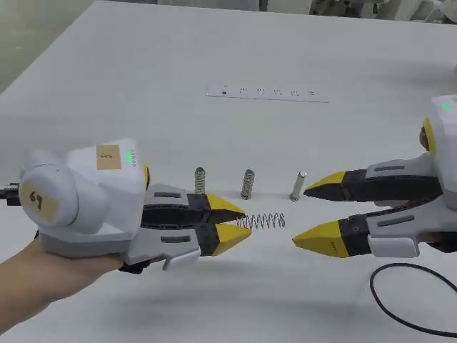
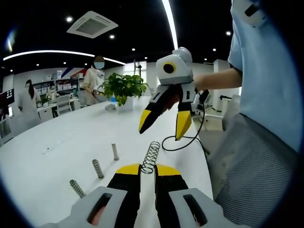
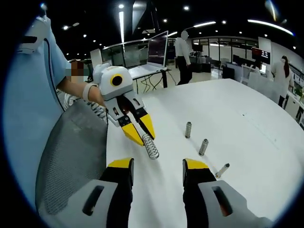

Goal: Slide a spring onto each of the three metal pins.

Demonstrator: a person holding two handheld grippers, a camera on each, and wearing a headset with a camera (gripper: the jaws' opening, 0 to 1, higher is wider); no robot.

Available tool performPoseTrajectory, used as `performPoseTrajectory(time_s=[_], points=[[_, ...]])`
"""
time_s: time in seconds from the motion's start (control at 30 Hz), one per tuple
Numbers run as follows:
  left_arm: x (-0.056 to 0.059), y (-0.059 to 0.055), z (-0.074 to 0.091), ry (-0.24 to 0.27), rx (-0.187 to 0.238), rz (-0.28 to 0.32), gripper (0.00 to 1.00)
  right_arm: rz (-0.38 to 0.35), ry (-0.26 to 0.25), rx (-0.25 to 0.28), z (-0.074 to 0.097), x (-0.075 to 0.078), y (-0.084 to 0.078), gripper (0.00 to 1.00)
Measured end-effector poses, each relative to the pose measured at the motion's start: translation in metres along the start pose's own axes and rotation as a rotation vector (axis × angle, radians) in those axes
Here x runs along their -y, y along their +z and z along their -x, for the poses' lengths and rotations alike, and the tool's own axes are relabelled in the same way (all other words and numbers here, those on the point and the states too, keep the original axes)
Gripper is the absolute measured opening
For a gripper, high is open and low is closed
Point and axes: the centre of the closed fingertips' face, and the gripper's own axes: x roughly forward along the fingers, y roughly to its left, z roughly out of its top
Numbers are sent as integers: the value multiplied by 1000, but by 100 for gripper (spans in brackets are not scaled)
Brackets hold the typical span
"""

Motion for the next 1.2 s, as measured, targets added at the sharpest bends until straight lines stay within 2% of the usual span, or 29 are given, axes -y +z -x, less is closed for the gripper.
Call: performPoseTrajectory(time_s=[0.33, 0.73, 1.0, 1.2], points=[[3, -3, -1, -12, 2, 6, 3, 28, 76, -40, -12, -6, 0, 21], [3, -3, -1, -23, 8, 17, 3, 37, 116, -63, -22, -9, -4, 10], [3, -5, -2, -28, 5, 18, 3, 41, 129, -80, -24, -12, -7, 8], [4, -6, -3, -34, 0, 16, 3, 56, 136, -114, -24, -14, -6, 8]])
